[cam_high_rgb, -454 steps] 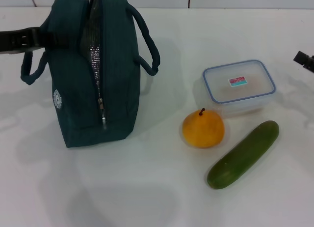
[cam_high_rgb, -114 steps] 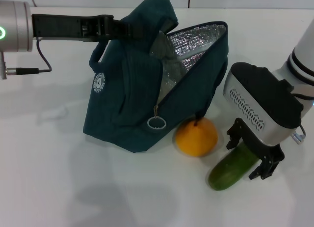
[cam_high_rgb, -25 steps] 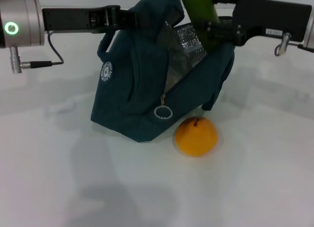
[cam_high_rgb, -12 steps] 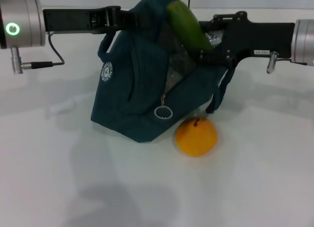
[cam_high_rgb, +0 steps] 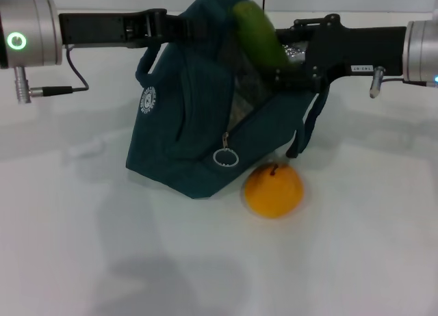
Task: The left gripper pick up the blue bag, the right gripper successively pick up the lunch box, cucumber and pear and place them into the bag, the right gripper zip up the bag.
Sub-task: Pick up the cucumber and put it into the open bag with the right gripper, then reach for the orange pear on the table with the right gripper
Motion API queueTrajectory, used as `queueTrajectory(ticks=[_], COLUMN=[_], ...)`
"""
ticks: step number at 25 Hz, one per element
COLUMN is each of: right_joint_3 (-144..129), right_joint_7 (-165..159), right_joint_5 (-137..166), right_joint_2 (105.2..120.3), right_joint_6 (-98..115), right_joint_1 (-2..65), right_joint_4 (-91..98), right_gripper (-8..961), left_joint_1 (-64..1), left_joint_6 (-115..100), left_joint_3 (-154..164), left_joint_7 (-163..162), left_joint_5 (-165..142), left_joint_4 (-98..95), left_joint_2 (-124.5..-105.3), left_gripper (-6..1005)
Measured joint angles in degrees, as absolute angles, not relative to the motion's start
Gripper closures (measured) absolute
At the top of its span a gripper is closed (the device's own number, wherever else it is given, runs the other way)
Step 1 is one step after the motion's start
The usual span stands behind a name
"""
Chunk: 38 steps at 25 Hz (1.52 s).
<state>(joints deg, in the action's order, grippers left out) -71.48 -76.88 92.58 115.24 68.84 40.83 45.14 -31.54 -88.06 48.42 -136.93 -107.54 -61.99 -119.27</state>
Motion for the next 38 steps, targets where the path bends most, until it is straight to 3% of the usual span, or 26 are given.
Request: queueTrajectory(ticks=[4, 9, 19, 26, 38], right_joint_3=[-71.65, -71.74, -69.86, -67.03, -66.98], right_joint_7=[-79.3, -81.5, -85.59, -86.32, -80.01], right_joint_5=[96.21, 99.66, 97.73, 95.33, 93.19], right_joint_2=[115.22, 115.4, 114.78, 115.29, 115.31], right_joint_6=[68.92, 69.53, 73.56, 84.32, 89.45], right_joint_1=[41.35, 41.66, 34.91, 29.76, 25.8], right_joint_4=[46.1, 47.81, 62.01, 67.27, 56.68], right_gripper=[369, 162, 112, 108, 110], left_joint_1=[-31.55, -31.61, -31.57, -31.3, -29.37], left_joint_6=[-88.04, -87.28, -87.26, -85.39, -83.62], left_joint_3=[48.39, 48.33, 48.34, 48.19, 45.37], left_joint_7=[-136.43, -136.23, -135.88, -135.13, -129.46], left_joint_5=[-107.53, -107.51, -107.39, -107.34, -104.47], left_joint_4=[-61.96, -61.96, -60.81, -59.52, -53.22], left_joint_2=[-119.26, -119.26, -119.17, -119.23, -119.27], left_gripper=[949, 949, 949, 949, 952])
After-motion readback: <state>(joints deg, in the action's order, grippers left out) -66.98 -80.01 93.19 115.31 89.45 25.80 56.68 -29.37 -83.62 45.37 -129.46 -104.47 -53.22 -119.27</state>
